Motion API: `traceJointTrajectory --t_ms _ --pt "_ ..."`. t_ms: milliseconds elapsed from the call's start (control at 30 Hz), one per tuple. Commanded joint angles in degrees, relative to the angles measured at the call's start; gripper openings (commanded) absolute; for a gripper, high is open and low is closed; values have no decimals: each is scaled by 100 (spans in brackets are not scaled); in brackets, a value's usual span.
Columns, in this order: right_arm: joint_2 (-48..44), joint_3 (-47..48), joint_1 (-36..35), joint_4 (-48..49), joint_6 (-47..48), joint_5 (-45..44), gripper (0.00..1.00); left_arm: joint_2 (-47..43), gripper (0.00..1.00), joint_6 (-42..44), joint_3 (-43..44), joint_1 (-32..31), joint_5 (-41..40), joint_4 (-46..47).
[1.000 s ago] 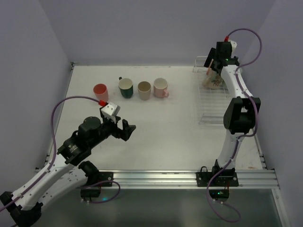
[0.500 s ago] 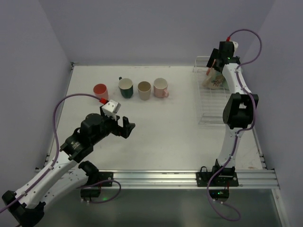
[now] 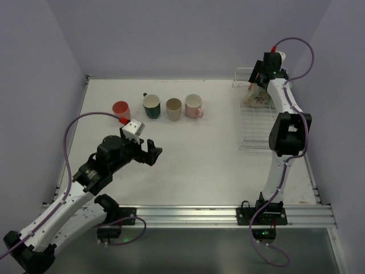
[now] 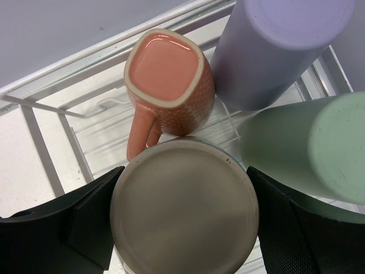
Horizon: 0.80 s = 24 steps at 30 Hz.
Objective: Unload the cups from the dish rack
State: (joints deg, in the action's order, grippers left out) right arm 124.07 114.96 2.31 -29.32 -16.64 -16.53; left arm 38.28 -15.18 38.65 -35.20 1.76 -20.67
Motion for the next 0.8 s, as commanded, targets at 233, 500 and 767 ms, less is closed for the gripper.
traceJointTrajectory --t_ms 233,500,767 --pt "-1516 -649 15 427 -189 141 23 39 100 121 81 101 202 265" --pt "-3202 -2237 225 1076 -961 913 19 319 99 -510 160 101 992 941" --pt "-3793 -3688 736 1674 -1692 2215 15 1206 96 -1636 546 66 1774 2478"
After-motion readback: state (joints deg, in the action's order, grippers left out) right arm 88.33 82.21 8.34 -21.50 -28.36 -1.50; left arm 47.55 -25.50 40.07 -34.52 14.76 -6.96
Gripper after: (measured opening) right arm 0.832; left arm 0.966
